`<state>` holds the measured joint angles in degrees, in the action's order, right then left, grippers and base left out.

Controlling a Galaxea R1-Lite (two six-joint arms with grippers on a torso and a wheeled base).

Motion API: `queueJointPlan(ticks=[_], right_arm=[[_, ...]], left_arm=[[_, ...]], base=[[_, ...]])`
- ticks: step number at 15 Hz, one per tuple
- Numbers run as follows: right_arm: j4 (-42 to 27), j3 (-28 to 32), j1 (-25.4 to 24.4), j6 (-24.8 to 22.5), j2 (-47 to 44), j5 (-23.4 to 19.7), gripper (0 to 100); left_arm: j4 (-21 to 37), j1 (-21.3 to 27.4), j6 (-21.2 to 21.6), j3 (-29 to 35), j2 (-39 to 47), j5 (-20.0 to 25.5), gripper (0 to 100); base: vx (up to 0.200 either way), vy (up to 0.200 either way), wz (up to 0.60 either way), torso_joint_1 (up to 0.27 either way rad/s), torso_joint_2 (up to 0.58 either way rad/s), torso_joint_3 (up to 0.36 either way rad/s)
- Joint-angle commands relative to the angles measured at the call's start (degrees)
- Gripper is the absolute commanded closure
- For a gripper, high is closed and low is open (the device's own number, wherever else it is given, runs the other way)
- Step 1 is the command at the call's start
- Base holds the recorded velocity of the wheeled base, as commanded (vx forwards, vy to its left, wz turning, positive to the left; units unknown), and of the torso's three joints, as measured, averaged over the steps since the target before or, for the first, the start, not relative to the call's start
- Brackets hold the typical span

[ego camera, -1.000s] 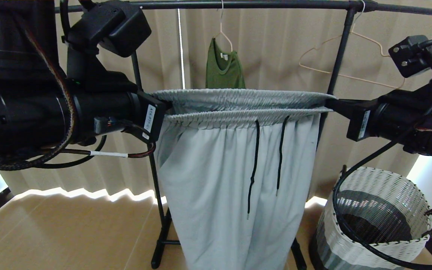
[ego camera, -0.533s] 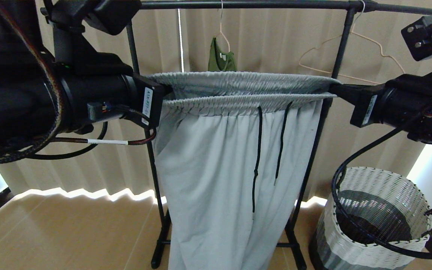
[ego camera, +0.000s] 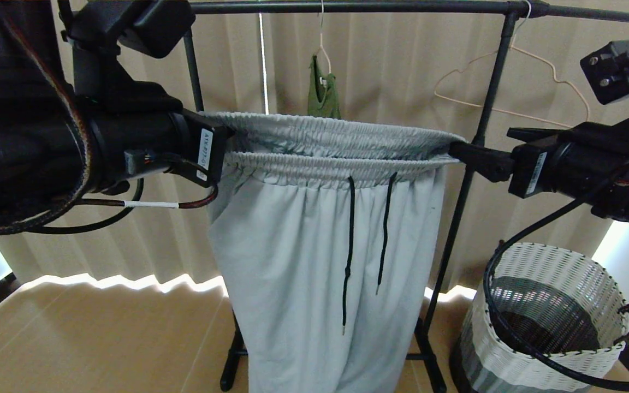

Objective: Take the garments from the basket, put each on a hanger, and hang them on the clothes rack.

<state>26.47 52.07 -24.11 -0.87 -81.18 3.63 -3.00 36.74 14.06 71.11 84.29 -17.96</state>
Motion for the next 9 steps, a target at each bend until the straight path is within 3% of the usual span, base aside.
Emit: queueJointPlan(ticks=[1, 3, 4, 9], right_arm=[[3.42, -4.17, -1.99, -0.01, 2.43, -1.87, 0], [5.88, -5.66, -2.17, 0.16, 2.95, -6.88, 0], [5.88, -6.27, -2.17, 0.16, 3.48, -7.32, 0], [5.79, -9.53, -2.17, 0.07, 5.68, -8.12, 0]], left_arm=[[-0.08, -1.50, -0.08, 0.26, 1.58, -2.61, 100], [-0.34, -2.90, -0.08, 0.61, 3.52, -8.41, 100], [-0.43, -3.78, 0.01, 0.79, 4.22, -9.64, 100], [-0.43, -5.98, 0.09, 0.52, 5.01, -11.40, 100]], base=[[0.000, 0.000, 0.00, 0.000, 0.00, 0.000], [0.000, 0.000, 0.00, 0.000, 0.00, 0.000], [0.000, 0.000, 0.00, 0.000, 0.00, 0.000], [0.000, 0.000, 0.00, 0.000, 0.00, 0.000]])
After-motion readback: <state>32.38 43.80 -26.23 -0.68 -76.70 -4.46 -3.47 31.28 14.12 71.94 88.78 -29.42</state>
